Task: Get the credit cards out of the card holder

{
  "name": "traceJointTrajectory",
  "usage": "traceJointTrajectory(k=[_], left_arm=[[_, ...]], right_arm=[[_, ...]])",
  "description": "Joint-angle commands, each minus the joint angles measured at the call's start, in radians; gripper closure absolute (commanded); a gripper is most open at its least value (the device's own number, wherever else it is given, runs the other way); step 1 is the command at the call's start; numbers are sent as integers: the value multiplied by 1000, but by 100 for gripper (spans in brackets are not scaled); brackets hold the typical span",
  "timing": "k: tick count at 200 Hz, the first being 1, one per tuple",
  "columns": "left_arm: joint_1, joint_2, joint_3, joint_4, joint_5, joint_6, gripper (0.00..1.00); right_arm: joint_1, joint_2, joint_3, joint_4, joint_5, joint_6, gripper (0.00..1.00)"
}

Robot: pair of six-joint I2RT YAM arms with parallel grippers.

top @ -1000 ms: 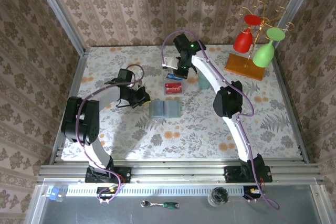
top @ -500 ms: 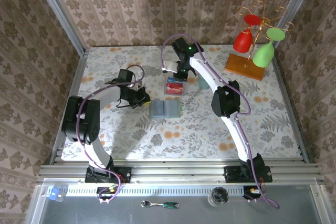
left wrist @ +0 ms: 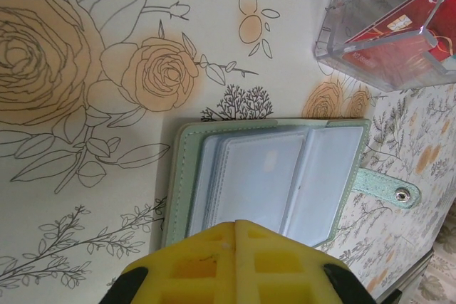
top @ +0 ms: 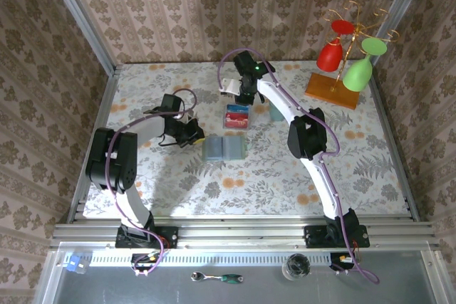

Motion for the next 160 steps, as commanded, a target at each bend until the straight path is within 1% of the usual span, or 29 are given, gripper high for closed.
traceJointTrajectory(k=[1,46,83,122,160], left_arm=[[7,13,28,-10,22,-9,93],[7,14,23,-4,24,-11,93],[7,18,24,8,26,-14,93],[3,10,18,17,22,-14,93],[2,-2,8,23,19,-9,93]], right_arm=[[-1,-43,-5,46,39,21,79],[3,-51,-28,52,36,27,77],[13,-106,-79,98,27,90,74],[30,-211,-225,192,-3,270,72],[62,-341,-435,291,-42,470,71]])
